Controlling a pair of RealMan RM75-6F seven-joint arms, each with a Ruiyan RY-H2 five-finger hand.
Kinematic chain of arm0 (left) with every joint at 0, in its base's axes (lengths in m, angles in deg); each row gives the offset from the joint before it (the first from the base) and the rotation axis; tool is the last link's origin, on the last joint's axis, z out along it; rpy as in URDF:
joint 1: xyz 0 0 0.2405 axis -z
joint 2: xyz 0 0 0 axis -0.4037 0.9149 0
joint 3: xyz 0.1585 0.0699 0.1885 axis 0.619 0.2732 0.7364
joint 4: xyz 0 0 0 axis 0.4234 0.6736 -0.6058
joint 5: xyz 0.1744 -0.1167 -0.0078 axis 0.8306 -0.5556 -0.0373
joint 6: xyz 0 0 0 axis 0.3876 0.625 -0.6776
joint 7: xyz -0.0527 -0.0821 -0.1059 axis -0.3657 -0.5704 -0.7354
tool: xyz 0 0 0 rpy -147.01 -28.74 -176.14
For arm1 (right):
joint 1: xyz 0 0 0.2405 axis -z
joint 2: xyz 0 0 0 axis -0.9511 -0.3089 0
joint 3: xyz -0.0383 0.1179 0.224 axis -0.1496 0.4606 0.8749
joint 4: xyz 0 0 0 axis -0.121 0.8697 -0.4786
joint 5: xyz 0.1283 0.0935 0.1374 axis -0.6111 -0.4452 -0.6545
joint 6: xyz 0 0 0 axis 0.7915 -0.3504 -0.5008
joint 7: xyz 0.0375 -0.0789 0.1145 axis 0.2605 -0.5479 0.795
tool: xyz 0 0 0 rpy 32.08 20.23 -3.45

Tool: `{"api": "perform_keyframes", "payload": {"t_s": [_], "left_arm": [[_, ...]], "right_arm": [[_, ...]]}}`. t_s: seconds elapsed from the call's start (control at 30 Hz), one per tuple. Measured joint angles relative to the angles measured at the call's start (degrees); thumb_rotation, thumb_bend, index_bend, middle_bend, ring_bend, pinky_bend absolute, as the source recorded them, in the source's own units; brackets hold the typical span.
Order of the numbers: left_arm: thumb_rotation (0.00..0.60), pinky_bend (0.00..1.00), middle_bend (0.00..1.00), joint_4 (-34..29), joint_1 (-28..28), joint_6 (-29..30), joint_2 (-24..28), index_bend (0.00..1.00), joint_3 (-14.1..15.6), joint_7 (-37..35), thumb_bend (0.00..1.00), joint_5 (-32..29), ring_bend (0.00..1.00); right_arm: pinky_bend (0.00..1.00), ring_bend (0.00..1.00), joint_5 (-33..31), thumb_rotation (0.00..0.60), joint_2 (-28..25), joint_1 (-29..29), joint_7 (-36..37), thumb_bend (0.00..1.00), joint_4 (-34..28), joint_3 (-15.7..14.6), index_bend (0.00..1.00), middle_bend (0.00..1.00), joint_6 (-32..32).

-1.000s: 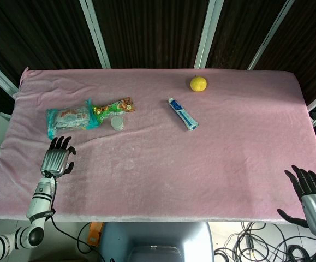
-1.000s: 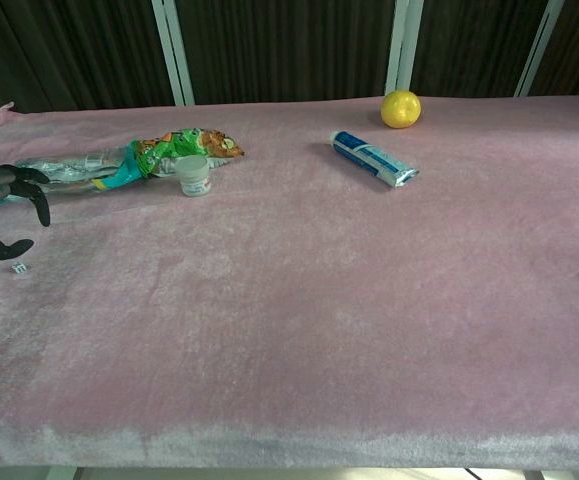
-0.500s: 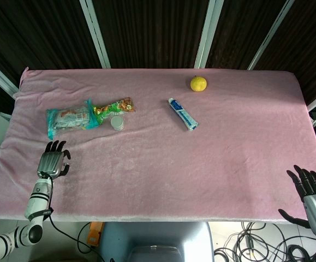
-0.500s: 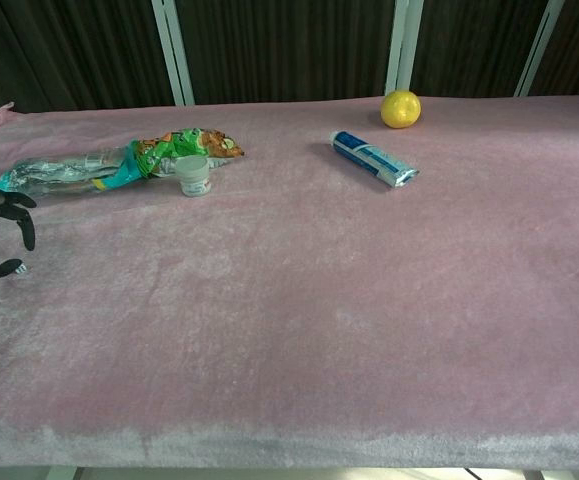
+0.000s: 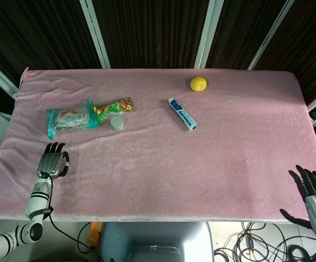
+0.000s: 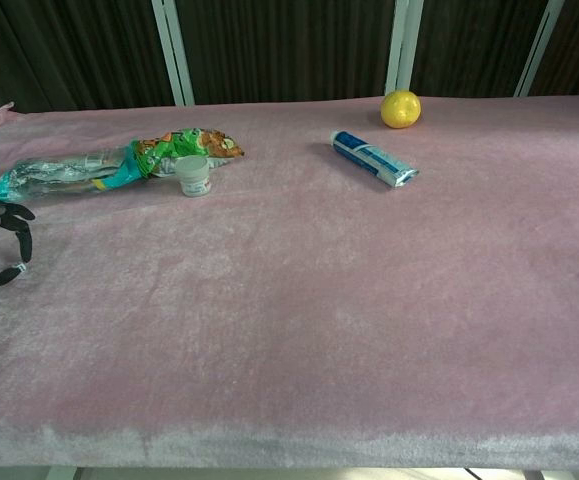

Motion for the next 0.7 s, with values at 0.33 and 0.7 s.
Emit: {"api": "perform_keyframes", "payload": {"t_s": [0.33, 0.7], "left_arm": [[0.600, 0.03, 0.14, 0.9, 0.0, -0.7, -0.5, 0.58, -0.4, 0.0, 0.40, -0.2, 0.03], [0.600, 0.09, 0.18, -6.6, -0.6, 3.8, 1.7, 0.62, -0.9, -2.9, 0.40, 5.3, 0.05]], "right_arm": [[0.00, 0.00, 0.1, 0.600, 0.0, 0.1, 0.1, 0.28, 0.0, 0.1, 0.00, 0.00, -0.2], [0.00, 0.00, 0.1, 0.600, 0.3, -0.2, -0.7, 0.28, -0.1, 0.1, 0.00, 0.00, 0.6]]}}
